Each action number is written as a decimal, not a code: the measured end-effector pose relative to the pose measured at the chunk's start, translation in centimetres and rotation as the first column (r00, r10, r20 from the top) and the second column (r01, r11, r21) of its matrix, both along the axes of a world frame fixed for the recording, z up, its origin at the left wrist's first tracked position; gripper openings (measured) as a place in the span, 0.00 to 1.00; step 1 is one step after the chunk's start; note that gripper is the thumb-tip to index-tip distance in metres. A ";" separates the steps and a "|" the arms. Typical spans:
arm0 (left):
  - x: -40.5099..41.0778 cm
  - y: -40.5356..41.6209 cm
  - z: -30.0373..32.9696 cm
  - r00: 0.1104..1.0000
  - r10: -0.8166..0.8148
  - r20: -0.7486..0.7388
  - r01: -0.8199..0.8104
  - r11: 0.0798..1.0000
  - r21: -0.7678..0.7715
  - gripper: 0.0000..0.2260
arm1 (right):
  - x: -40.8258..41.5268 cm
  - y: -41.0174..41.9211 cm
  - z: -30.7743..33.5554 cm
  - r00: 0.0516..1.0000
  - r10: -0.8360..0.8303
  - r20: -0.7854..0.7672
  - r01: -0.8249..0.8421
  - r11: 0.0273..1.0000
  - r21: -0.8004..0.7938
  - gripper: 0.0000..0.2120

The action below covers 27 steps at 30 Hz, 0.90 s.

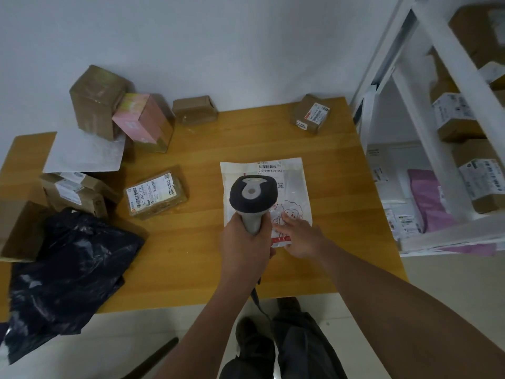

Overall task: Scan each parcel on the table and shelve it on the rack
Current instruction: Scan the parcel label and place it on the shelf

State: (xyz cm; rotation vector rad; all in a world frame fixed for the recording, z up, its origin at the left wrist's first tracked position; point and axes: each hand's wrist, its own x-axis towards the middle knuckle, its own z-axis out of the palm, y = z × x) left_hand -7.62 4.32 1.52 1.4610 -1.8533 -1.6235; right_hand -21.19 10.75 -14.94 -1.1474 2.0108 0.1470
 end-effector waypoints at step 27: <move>-3.5 0.6 2.3 0.986 0.037 0.165 -0.033 0.999 -0.029 0.13 | -1.9 0.3 -0.3 0.995 0.042 0.088 -0.039 0.998 -0.039 0.39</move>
